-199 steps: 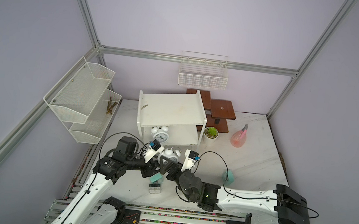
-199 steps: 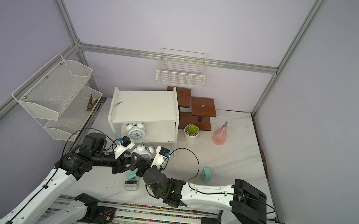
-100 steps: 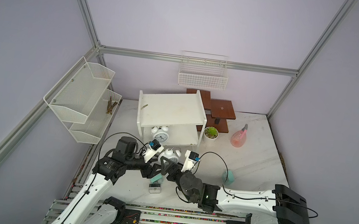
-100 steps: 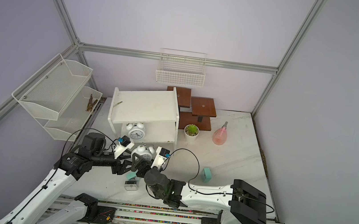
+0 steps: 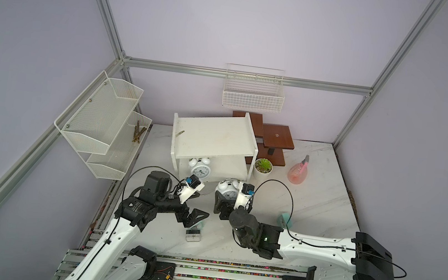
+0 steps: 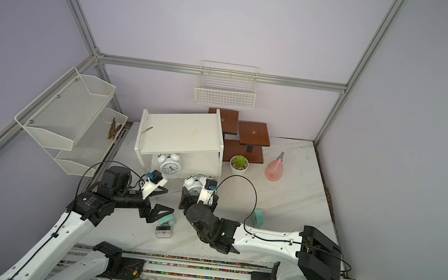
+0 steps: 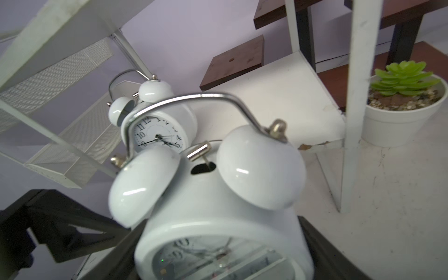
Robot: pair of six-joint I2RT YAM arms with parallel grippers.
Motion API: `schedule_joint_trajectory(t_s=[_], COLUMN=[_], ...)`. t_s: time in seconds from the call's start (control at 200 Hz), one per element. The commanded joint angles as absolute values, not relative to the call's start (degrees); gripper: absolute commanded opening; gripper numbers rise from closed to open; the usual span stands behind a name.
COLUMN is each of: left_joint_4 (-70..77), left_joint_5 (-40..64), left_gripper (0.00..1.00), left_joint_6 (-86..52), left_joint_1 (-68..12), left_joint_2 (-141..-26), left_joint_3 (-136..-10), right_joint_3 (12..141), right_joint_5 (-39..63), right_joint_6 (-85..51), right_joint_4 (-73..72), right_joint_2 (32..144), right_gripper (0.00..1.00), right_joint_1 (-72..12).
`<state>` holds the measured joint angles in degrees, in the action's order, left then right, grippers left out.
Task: Place the alarm clocks on the shelf by style
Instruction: Pick up the alarm from the center of the board, then place the alarm on the shelf.
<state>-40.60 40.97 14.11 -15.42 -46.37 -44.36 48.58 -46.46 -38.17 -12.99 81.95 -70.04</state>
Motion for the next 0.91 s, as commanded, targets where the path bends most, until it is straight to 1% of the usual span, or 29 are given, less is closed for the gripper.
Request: schedule_joint_trajectory(t_s=[0.0,0.27,0.625,0.665,0.9], left_joint_4=[-40.77,-41.31,-42.29,-42.34,-42.62], left_joint_5=[40.44,39.24,38.85,38.77,38.76], left_gripper=[1.0,1.0,1.0,1.0,1.0], left_joint_6=[15.2,15.72,16.48,16.53,16.85], left_joint_1=[-15.46,-15.44,-15.47,-15.47,-15.46], left_joint_2=[-45.81,-45.46,-44.88,-44.76,-44.7], left_joint_3=[-46.58,-46.75,-46.56,-46.54,-46.34], right_joint_3=[51.26,56.69,60.03,60.11,60.66], right_joint_5=[-47.15,-46.39,-47.75,-47.93,-46.83], right_joint_6=[-33.36,-28.69,-25.1,-24.84,-26.0], right_joint_4=[-11.53,-9.99,-16.77,-17.71,-20.06], right_joint_2=[79.69,83.23,87.89,89.88,92.3], right_gripper=[0.71,0.7,0.7,0.7,0.7], right_joint_1=[-67.95,-65.37,-63.92,-63.66,-62.07])
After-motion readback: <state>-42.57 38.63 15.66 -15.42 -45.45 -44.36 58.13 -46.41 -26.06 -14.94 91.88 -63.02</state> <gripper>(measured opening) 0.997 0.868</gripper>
